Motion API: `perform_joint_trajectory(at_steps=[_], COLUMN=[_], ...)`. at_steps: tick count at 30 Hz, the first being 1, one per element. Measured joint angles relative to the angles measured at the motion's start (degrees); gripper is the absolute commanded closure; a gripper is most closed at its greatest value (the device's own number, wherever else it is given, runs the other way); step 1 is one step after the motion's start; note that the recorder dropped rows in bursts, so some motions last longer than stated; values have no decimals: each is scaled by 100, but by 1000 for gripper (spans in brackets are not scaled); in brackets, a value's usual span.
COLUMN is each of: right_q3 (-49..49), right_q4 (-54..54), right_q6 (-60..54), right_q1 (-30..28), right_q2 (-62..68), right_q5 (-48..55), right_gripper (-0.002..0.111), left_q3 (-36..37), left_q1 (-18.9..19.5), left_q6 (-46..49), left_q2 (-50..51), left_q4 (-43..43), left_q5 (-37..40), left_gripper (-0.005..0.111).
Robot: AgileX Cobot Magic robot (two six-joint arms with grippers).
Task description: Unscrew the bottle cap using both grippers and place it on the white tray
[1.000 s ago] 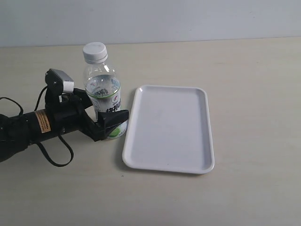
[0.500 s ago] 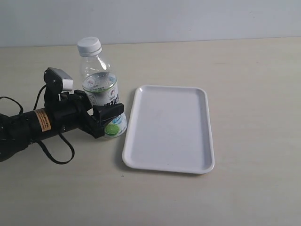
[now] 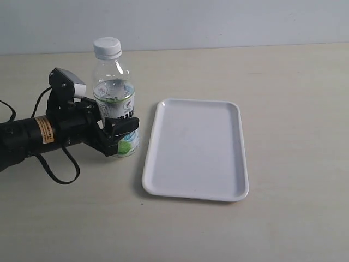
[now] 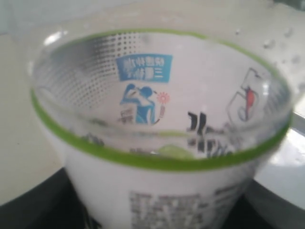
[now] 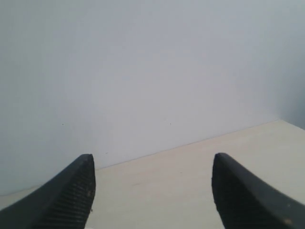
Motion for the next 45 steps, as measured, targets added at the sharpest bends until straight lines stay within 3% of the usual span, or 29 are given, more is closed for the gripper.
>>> perform_joint_trajectory(at_steps=[8,13,17,21,22,24,29,33,36,39,42,45], right_q3=[0,0,0,-130,-372,-754,-2279,-4164,-6109,-7337,-8243,-8627], right_q4=[447,1194,2272,3723,4575,5269,5749,5324,4811,4124,3090,2819], right_q6=[38,-6,-850,-2198,-3076,-3816,-4701,-4719,-4214,-3595,-3037,-2882], right_q1=[0,0,0,0,0,0,0,0,0,212,1094,1658], right_q2=[0,0,78,657,1072,1490,2865,4709,6644,7818,8782,9260], right_q5=[239,631,909,1083,1356,1817,2968,4609,6276,6698,6790,6814], right_gripper=[42,43,43,43,43,43,43,43,43,43,43,43], left_q3=[0,-97,-284,-360,-369,-369,-369,-369,-369,-369,-369,-369], left_q1=[-97,-477,-834,-930,-930,-930,-938,-938,-938,-938,-938,-938], left_q6=[85,374,414,414,414,414,422,470,568,629,637,655], left_q2=[-600,-652,-652,-652,-652,-652,-652,-652,-652,-652,-652,-652], left_q4=[486,569,578,578,578,578,568,568,568,568,588,597], left_q5=[730,1210,1708,1901,1929,1960,2000,2020,2020,2029,2034,2034], left_gripper=[107,107,107,107,107,107,107,107,107,107,107,107])
